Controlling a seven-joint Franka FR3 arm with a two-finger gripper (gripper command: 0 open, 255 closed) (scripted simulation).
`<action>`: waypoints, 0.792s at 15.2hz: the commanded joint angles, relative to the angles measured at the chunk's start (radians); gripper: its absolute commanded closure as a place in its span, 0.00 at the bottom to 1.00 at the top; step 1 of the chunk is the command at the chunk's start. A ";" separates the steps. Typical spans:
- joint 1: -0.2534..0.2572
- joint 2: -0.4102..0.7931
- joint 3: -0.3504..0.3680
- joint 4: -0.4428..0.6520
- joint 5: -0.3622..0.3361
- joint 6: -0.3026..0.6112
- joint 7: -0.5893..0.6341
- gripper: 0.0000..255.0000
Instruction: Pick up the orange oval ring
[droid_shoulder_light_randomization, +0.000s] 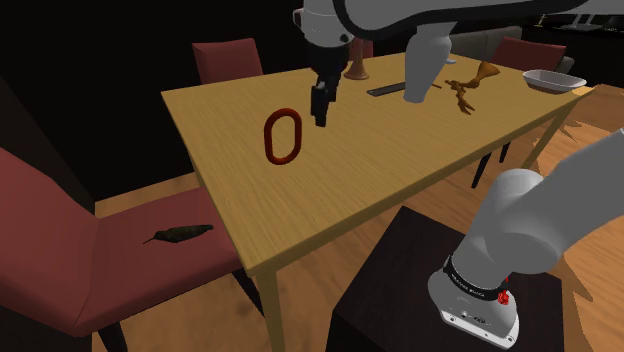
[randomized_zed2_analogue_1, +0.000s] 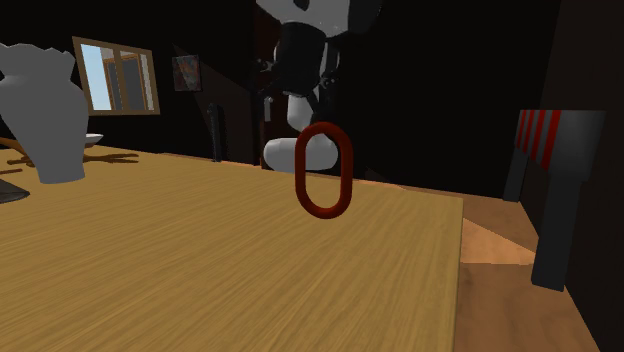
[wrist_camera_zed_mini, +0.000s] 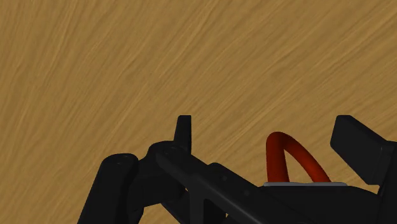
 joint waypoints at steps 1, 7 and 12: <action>0.011 0.054 0.043 0.063 -0.065 0.001 -0.017 0.00; 0.027 0.132 0.111 0.129 -0.172 0.019 -0.032 0.00; 0.029 0.125 0.110 0.048 -0.175 0.088 -0.008 0.00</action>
